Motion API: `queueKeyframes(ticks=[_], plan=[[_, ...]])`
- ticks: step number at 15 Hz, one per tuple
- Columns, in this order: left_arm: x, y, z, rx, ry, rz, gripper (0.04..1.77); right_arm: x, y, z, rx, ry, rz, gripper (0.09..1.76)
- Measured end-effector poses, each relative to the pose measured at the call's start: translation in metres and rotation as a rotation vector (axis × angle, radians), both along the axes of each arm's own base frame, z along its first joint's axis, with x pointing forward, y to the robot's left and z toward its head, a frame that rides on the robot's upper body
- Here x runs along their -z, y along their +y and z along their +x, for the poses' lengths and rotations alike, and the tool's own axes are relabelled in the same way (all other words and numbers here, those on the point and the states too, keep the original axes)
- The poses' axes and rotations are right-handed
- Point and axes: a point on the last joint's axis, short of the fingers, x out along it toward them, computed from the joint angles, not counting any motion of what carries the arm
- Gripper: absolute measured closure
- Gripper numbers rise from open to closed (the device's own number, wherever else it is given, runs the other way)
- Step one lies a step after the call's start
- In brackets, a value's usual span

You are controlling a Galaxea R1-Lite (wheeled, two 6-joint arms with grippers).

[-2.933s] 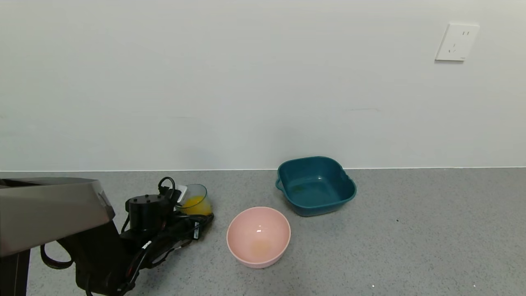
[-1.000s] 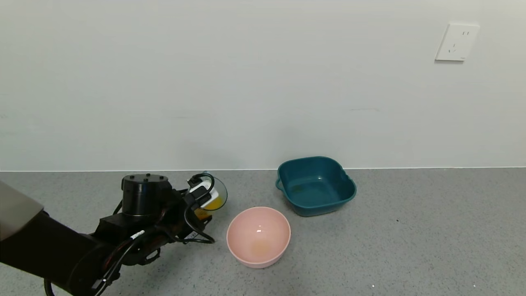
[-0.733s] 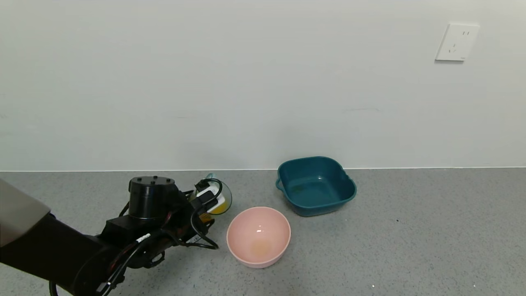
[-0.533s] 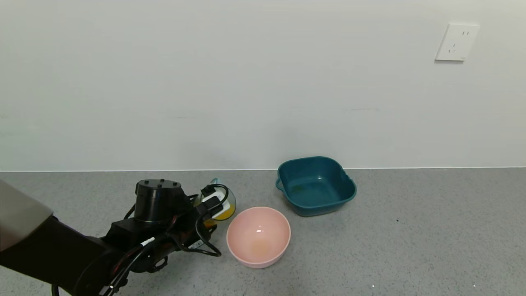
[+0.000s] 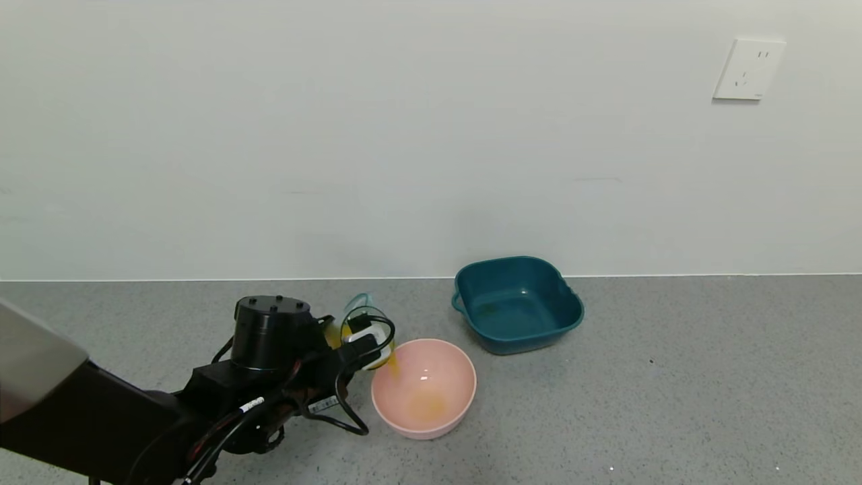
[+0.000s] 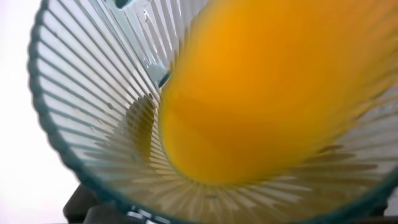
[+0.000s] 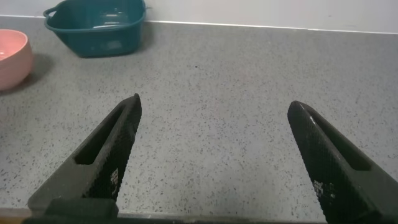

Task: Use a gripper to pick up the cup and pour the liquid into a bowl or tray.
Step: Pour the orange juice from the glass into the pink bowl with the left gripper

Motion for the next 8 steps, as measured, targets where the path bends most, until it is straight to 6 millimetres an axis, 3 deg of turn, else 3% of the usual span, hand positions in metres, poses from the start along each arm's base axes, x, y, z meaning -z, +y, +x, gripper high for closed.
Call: queueKeyframes(ticks=[8], plan=[[-0.0034,-0.0076,-0.0047,0.037,-0.033,0.169,0.55,0.0,0.0,0.0,0.0,0.0,0.0,0.14]])
